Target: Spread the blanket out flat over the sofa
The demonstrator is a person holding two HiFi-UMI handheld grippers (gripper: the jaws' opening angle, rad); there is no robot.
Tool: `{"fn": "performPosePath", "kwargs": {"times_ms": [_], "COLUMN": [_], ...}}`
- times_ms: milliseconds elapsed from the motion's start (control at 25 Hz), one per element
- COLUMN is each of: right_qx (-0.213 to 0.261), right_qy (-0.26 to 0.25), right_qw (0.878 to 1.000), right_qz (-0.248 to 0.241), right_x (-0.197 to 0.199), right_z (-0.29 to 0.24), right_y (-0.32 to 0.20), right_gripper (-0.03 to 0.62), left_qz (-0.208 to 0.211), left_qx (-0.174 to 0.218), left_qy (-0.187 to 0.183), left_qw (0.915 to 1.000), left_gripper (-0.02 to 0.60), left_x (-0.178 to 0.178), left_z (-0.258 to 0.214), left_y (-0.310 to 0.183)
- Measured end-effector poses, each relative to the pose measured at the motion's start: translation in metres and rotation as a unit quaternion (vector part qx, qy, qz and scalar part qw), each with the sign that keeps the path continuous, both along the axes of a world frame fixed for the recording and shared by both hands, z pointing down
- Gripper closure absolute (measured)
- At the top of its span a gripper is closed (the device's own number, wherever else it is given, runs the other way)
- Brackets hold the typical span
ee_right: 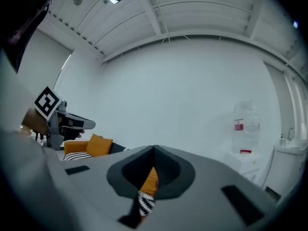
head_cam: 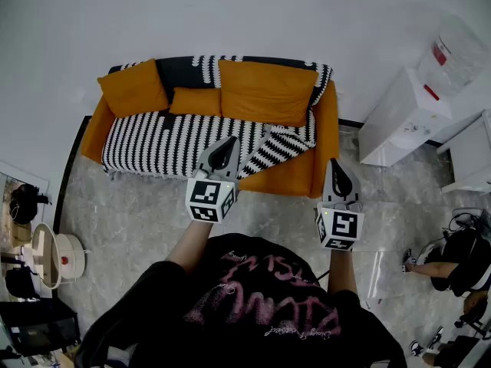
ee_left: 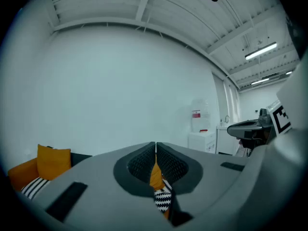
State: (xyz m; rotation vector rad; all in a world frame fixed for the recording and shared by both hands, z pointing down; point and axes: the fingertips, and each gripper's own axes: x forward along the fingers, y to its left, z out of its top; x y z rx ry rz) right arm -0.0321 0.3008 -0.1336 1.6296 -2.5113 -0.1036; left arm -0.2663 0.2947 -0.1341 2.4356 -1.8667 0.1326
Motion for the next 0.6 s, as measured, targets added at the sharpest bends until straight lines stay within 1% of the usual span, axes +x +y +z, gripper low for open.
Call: {"fn": "performPosePath", "kwargs": {"times_ms": [360, 600], "right_qx": [-0.008, -0.007], "right_qy": [-0.007, -0.003], "right_qw": [1.000, 1.000], "right_qz": [0.003, 0.007], "right_x": [0.007, 0.012], "right_z": [0.008, 0.013], "right_y": [0.002, 0.004], "right_gripper": [0.574, 0.574], "left_qz": [0.003, -0.005], "left_qx": [-0.007, -0.012], "left_qy": [-0.001, 0.003], "left_qw": [1.0000, 0.9999], "left_gripper": [0.565, 0.566], "left_x": [0.007, 0.007], "left_z": [0.008, 0.017], "left_y": [0.001, 0.002]}}
